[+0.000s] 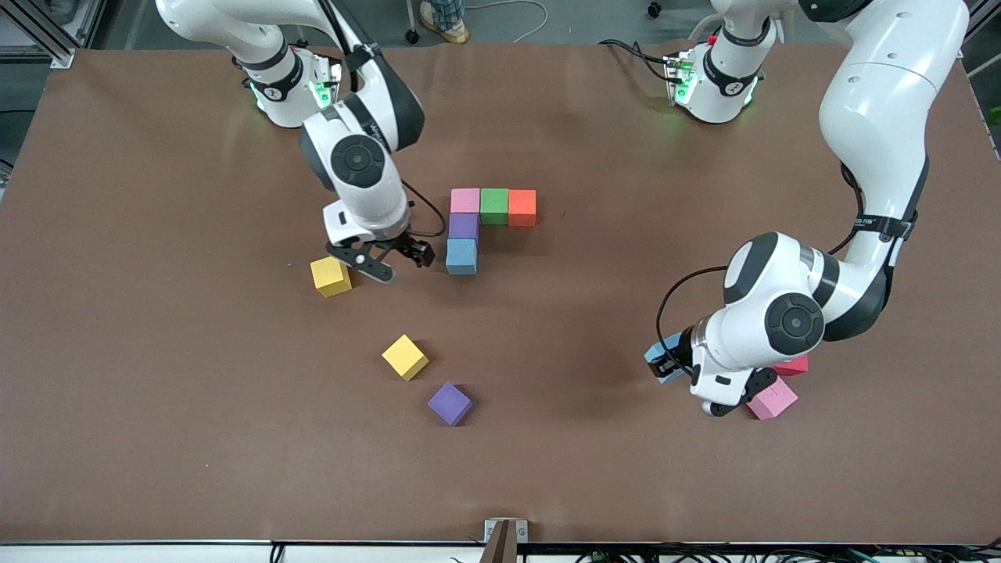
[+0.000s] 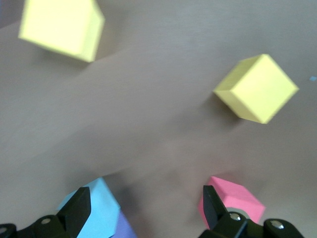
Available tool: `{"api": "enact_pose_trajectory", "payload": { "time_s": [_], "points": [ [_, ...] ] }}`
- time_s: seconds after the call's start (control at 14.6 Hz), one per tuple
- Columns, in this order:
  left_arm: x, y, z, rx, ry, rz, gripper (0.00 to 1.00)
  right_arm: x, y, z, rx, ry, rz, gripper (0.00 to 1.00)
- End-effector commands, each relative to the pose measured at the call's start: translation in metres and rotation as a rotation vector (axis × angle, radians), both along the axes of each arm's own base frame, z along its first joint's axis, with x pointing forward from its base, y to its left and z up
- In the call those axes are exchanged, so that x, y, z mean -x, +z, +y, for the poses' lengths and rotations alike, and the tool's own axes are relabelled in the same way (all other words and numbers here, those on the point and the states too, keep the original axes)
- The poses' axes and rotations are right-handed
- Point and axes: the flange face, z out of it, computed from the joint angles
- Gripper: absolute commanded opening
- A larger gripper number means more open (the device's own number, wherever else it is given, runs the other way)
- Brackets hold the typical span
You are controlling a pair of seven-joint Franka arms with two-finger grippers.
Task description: Arrange 11 blocks into digit 3
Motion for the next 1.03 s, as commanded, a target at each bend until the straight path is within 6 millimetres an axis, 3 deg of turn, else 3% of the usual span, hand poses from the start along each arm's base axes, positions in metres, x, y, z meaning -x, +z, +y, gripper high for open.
{"api": "enact_pose_trajectory", "payload": {
  "time_s": [0.0,0.21,0.55,0.75,0.96],
  "points": [
    [0.005,0.005,-0.008,0.004,0.02,0.011,0.09,0.03,0.002,-0.033,0.001,-0.1,0.006,1.0],
    [0.006,0.002,-0.015,0.004,0.011,0.012,0.09,0.058,-0.018,-0.057,-0.022,-0.196,-0.011,1.0],
    [0.007,-0.003,-0.018,0.005,0.027,0.018,0.09,0.095,-0.061,-0.073,-0.037,-0.301,-0.021,1.0],
    [0.008,0.006,-0.02,0.001,0.101,0.016,0.09,0.115,-0.075,-0.068,-0.038,-0.318,-0.03,1.0],
    [0.015,0.021,-0.037,0.019,0.171,0.024,0.09,0.132,-0.085,-0.065,-0.039,-0.336,-0.038,1.0]
  ]
}}
